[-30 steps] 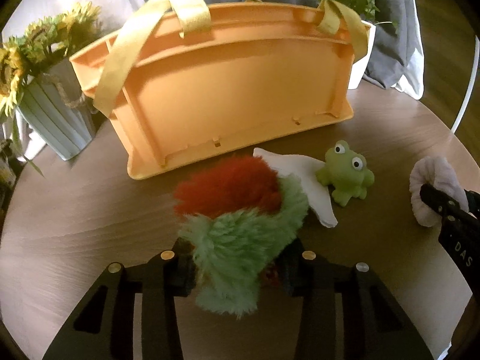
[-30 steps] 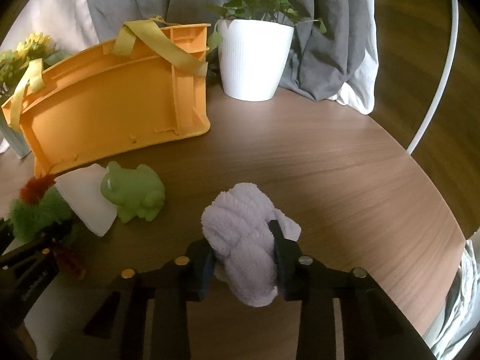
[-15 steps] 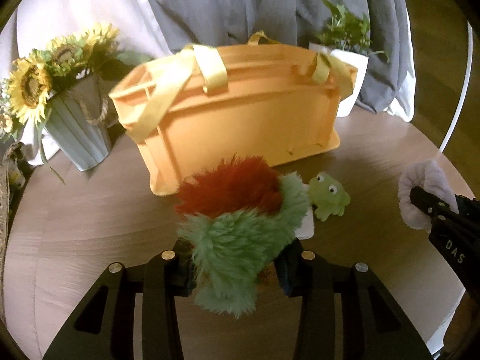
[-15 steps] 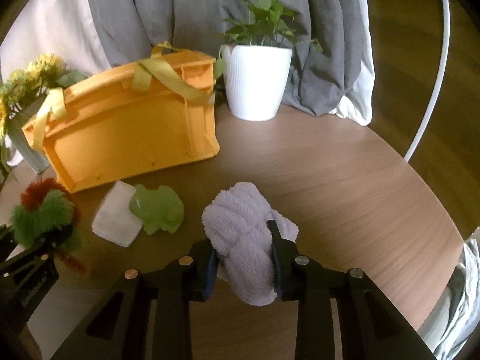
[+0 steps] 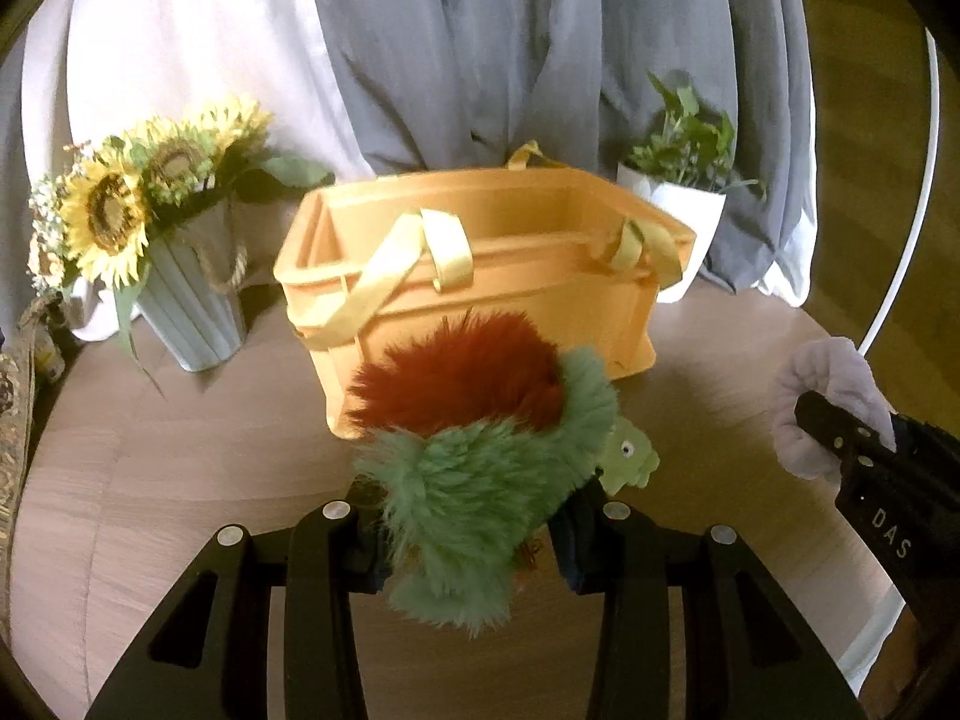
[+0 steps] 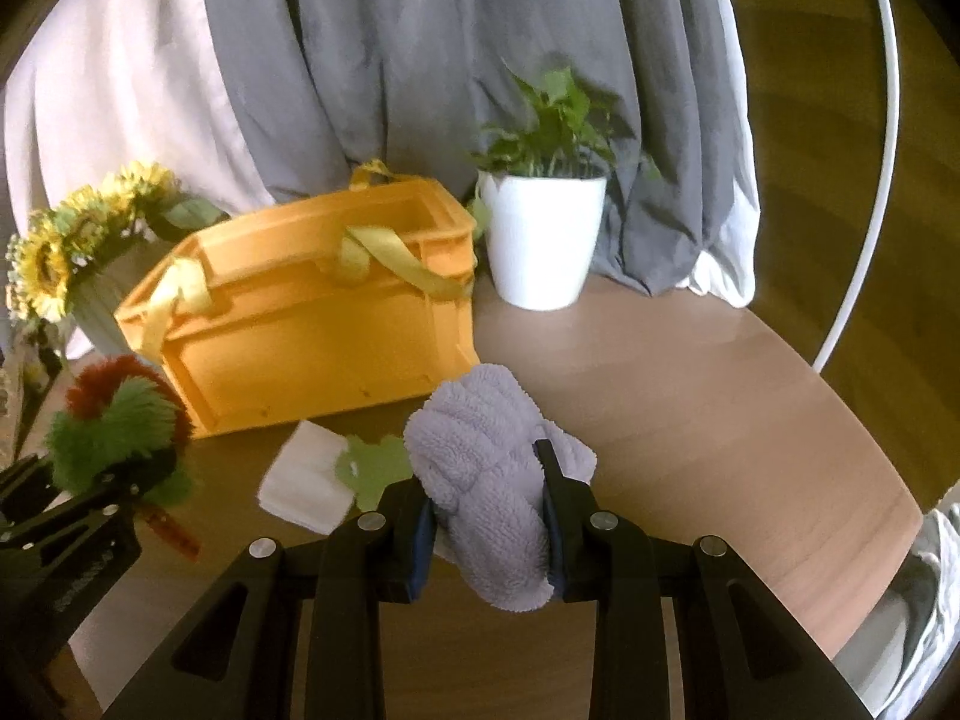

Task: Organize soft objects
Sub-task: 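Carry the fluffy plush with the left tool while the right tool carries the towel to the crate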

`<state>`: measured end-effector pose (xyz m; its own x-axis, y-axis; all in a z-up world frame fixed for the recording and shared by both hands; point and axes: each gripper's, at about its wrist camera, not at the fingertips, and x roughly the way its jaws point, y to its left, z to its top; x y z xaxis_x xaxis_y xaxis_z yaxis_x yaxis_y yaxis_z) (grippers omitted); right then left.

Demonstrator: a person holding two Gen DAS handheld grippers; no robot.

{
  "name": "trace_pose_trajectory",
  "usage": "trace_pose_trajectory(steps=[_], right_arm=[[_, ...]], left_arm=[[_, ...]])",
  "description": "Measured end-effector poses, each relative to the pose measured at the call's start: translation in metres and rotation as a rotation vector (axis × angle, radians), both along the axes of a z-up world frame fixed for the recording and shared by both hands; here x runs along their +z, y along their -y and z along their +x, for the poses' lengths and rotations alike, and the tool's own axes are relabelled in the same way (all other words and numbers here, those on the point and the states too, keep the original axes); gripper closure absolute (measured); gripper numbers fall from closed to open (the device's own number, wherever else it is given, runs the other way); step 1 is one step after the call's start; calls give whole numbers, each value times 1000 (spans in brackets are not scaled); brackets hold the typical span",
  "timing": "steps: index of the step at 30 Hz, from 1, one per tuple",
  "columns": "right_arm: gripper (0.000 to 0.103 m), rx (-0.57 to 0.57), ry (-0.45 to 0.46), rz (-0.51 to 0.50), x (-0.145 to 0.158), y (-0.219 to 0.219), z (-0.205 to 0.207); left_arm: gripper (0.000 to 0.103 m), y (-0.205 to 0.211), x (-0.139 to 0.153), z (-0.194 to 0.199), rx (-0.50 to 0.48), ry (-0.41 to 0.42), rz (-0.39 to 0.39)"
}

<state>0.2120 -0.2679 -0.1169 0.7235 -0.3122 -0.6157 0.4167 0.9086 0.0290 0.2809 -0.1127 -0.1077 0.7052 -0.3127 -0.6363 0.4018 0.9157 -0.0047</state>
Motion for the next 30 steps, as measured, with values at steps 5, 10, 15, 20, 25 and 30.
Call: trace_pose_trajectory(steps=[5, 10, 15, 20, 25, 30], right_arm=[[73, 19, 39, 2, 15, -2, -1], [73, 44, 75, -4, 29, -5, 2], [73, 66, 120, -16, 44, -6, 5], [73, 96, 157, 7, 56, -2, 11], [73, 122, 193, 15, 67, 2, 16], [73, 149, 243, 23, 78, 3, 22]], left_arm=[[63, -2, 17, -3, 12, 37, -21], [63, -4, 32, -4, 27, 73, -37], [63, -6, 44, -4, 41, 100, -60], [63, -5, 58, -1, 56, 132, -82], [63, -4, 71, 1, 74, 171, -97], [62, -4, 83, 3, 94, 206, -107]])
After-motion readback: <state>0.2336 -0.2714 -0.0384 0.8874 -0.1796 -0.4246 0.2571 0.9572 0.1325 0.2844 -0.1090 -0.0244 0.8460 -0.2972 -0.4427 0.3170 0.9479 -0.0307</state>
